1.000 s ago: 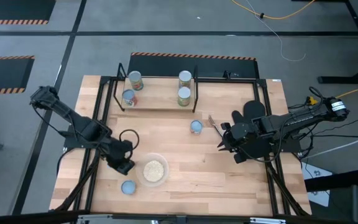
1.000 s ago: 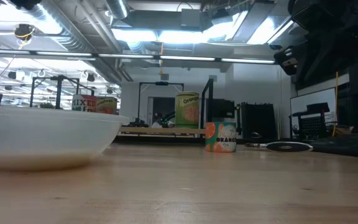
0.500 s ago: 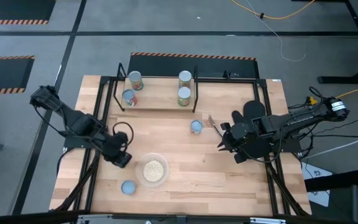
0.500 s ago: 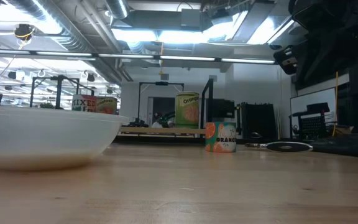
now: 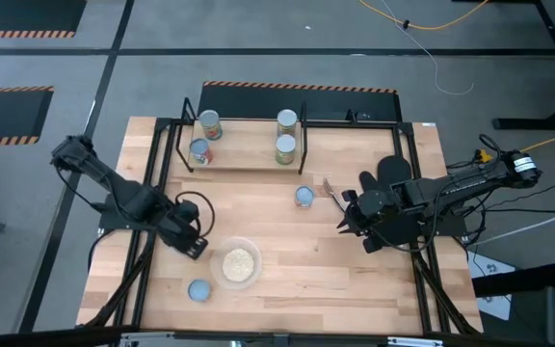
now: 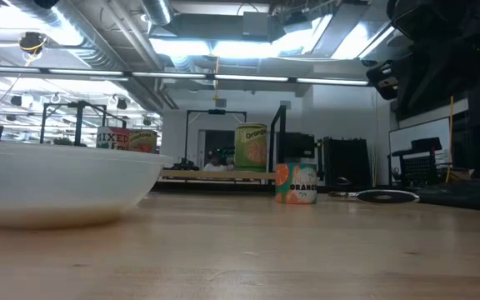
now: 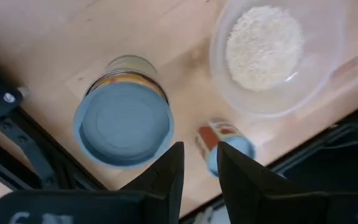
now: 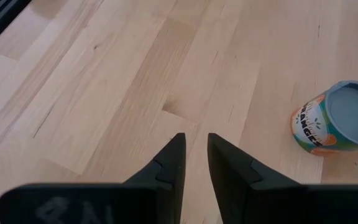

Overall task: Pick and place cans onto a shelf
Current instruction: Put the canned pineapple rings on the shelf

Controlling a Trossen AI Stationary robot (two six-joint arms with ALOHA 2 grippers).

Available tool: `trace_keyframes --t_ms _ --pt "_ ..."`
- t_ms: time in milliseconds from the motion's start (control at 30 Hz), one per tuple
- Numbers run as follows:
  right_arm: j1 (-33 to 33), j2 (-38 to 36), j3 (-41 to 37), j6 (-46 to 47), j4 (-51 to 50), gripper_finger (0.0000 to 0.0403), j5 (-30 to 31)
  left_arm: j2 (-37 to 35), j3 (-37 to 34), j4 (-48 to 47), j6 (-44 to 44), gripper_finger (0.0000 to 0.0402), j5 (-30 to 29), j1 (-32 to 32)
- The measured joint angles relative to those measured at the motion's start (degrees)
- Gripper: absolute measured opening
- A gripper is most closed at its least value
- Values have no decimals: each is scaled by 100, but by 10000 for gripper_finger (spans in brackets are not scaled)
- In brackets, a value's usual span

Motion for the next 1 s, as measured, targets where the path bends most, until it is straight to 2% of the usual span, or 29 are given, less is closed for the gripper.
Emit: trace_keyframes --t_ms 500,1000 --pt "0 2 0 5 12 72 0 765 0 -221 231 88 0 0" --pt "0 2 0 8 9 72 1 841 0 -250 238 89 -13 0"
